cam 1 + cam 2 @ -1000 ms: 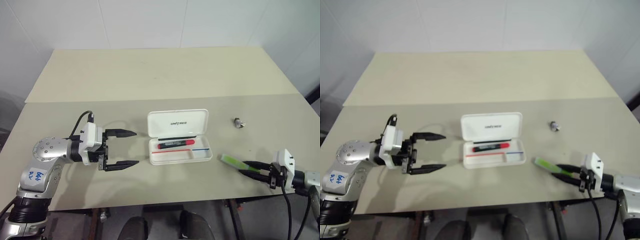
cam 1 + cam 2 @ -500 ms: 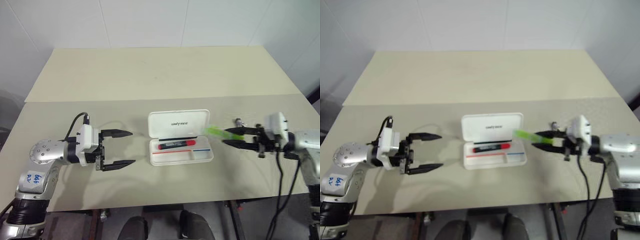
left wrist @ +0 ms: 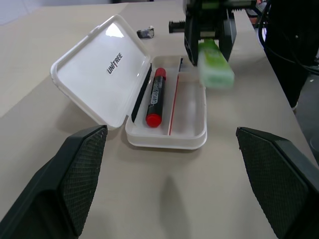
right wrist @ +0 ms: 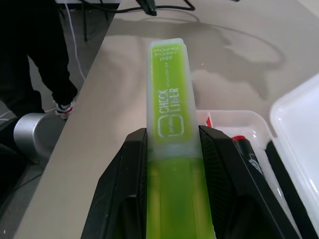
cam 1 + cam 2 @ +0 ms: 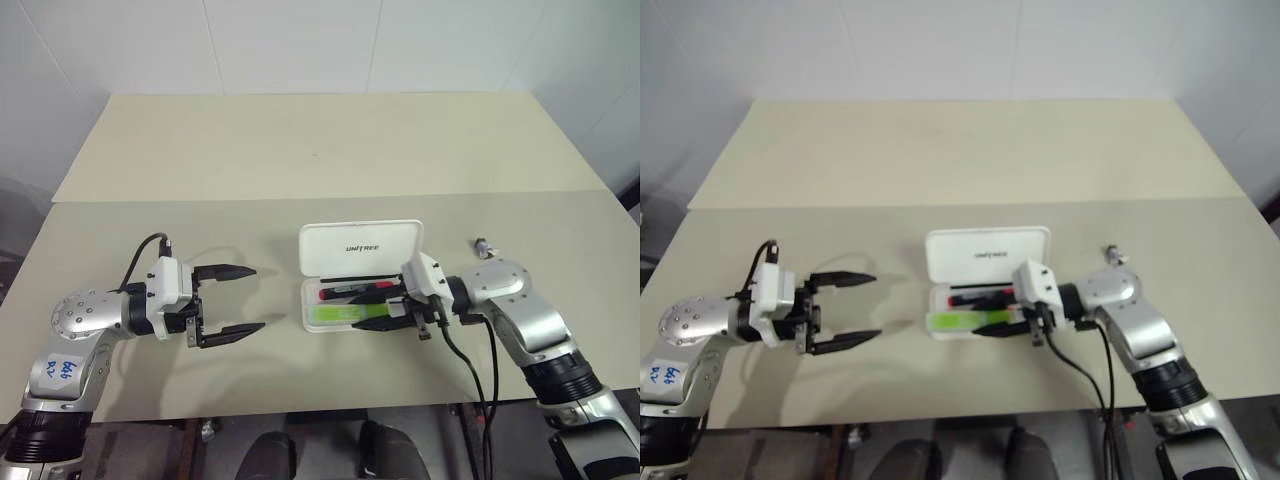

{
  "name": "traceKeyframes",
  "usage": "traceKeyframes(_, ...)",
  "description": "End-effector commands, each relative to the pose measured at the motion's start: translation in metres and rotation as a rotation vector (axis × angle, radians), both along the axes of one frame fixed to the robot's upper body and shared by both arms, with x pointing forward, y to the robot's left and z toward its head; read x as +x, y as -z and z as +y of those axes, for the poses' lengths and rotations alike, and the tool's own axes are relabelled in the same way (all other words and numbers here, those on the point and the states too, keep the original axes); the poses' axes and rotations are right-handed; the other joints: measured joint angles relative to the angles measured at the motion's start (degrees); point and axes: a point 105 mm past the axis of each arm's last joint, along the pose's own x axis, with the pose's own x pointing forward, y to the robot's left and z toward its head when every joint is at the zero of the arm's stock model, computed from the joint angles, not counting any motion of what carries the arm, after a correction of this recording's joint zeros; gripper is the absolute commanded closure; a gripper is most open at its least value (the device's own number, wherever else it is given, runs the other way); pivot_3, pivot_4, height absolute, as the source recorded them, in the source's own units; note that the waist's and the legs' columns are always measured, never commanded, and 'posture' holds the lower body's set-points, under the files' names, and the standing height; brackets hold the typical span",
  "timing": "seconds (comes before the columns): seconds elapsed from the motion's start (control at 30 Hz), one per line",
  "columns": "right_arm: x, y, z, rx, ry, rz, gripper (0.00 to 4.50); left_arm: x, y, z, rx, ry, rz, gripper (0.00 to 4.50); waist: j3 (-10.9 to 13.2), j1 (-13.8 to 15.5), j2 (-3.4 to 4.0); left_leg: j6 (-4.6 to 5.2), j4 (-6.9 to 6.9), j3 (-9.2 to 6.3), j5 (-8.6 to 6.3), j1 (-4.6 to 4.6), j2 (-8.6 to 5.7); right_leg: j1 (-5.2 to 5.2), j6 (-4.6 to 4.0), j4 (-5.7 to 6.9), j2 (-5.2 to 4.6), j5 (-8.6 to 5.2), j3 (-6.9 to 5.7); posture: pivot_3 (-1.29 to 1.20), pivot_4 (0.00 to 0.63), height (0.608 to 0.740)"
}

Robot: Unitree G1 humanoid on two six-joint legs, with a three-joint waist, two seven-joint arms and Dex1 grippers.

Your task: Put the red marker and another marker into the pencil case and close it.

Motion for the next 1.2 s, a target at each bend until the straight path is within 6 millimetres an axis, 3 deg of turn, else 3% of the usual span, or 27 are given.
traceKeyframes(0.03, 0.012, 0.001, 0.001, -0.032, 0.021, -0.062, 3.39, -0.005, -0.010, 0.000, 0.009, -0.002, -0.051, 0.07, 0.00, -0.09, 0.00, 0.00, 0.00, -0.01, 0.00, 0.00, 0.00, 0.00, 0.00, 0.00, 0.00, 0.00, -0.01, 0.00, 0.150, 0.740)
traceKeyframes(0.37, 0.023, 0.010, -0.005, -0.075, 0.005, -0.077, 3.39, -0.008, -0.011, 0.000, 0.008, -0.024, -0.057, 0.07, 0.00, -0.47, 0.00, 0.00, 0.00, -0.02, -0.01, 0.00, 0.01, 0.00, 0.00, 0.01, 0.00, 0.00, -0.03, 0.00, 0.150, 0.740)
traceKeyframes(0.67, 0.017, 0.008, -0.001, -0.052, -0.025, -0.021, 3.39, -0.007, -0.011, 0.000, 0.005, -0.031, -0.058, 0.07, 0.01, -1.13, 0.01, 0.00, 0.00, -0.02, -0.01, 0.01, 0.03, 0.01, 0.00, 0.00, 0.00, 0.00, -0.04, 0.00, 0.150, 0.740)
traceKeyframes(0.97, 0.022, -0.003, 0.009, 0.005, -0.009, -0.069, 0.18, -0.004, -0.012, -0.002, 0.002, -0.025, -0.063, 0.07, 0.01, -1.11, 0.00, -0.01, 0.00, -0.03, -0.01, 0.01, 0.03, 0.01, 0.00, 0.01, 0.00, 0.00, -0.04, 0.00, 0.150, 0.740)
traceKeyframes(1.0, 0.022, -0.005, 0.009, 0.012, -0.013, -0.076, 0.02, -0.004, -0.012, -0.003, 0.001, -0.023, -0.063, 0.07, 0.01, -1.09, 0.00, -0.01, 0.00, -0.03, -0.01, 0.01, 0.03, 0.01, 0.00, 0.01, 0.00, 0.00, -0.04, 0.00, 0.150, 0.740)
traceKeyframes(1.2, 0.011, -0.033, -0.003, 0.092, 0.013, -0.079, 0.02, -0.002, -0.013, -0.005, -0.005, -0.010, -0.064, 0.07, 0.03, -0.98, 0.03, -0.03, -0.01, -0.06, -0.03, 0.00, 0.03, 0.00, 0.00, 0.01, 0.00, 0.00, -0.05, 0.00, 0.150, 0.740)
